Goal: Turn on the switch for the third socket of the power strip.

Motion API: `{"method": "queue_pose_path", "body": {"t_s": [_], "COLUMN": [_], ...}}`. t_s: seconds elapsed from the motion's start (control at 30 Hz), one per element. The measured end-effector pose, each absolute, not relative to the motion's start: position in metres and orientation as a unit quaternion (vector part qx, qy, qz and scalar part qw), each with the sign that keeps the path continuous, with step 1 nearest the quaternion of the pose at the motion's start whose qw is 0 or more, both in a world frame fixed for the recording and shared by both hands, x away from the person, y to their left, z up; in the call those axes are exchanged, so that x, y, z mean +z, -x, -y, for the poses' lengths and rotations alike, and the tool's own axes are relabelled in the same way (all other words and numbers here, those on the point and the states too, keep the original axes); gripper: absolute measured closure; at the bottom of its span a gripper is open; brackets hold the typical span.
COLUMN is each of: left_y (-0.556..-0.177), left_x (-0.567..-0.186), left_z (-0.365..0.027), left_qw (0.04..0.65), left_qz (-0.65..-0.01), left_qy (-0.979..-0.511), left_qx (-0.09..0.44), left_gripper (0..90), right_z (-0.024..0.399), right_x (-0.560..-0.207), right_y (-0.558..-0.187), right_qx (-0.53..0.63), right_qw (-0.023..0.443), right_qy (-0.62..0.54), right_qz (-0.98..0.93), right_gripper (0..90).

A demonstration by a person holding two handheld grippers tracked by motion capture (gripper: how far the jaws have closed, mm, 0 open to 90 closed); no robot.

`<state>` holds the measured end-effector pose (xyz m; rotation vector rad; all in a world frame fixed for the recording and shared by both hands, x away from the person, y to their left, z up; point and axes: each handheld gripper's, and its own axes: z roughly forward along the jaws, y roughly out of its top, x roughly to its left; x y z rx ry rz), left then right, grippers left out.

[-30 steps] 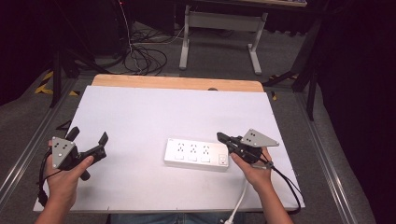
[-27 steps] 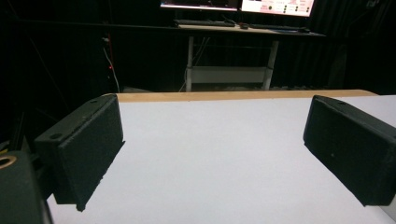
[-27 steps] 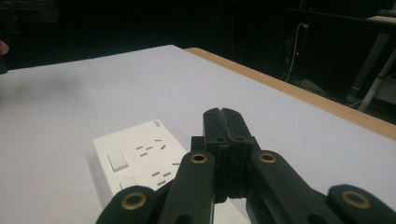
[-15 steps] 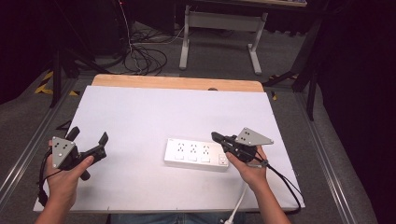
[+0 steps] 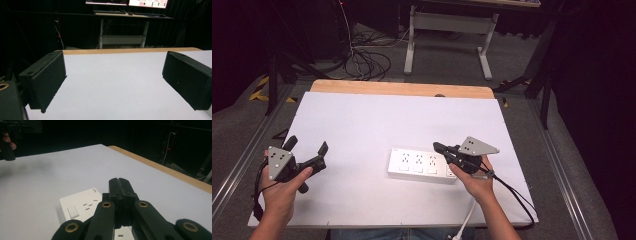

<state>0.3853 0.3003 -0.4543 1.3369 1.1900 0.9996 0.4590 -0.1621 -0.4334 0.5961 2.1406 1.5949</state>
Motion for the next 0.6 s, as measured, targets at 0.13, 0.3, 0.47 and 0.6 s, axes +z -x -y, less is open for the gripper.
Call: {"method": "queue_pose_path", "body": {"t_s": [0.13, 0.3, 0.47, 0.6], "left_y": [-0.385, -0.386, -0.386, -0.386], "left_x": [-0.454, -0.454, -0.454, -0.454], "left_z": [-0.300, -0.300, -0.300, -0.300], "left_qw": [0.519, 0.519, 0.518, 0.518], "left_qz": [-0.496, -0.496, -0.496, -0.496], "left_qy": [-0.558, -0.558, -0.559, -0.559], "left_qx": [0.417, 0.417, 0.417, 0.417], "left_gripper": [5.3, 5.4, 5.4, 5.4], "right_z": [0.156, 0.151, 0.147, 0.139], "right_x": [-0.434, -0.435, -0.436, -0.438], "right_y": [-0.459, -0.458, -0.459, -0.458], "right_qx": [0.571, 0.568, 0.570, 0.566], "right_qw": [0.197, 0.192, 0.187, 0.179], "right_qy": [-0.208, -0.202, -0.199, -0.188], "right_qz": [-0.769, -0.774, -0.775, -0.783], "right_gripper": [90.0, 90.0, 90.0, 90.0]}}
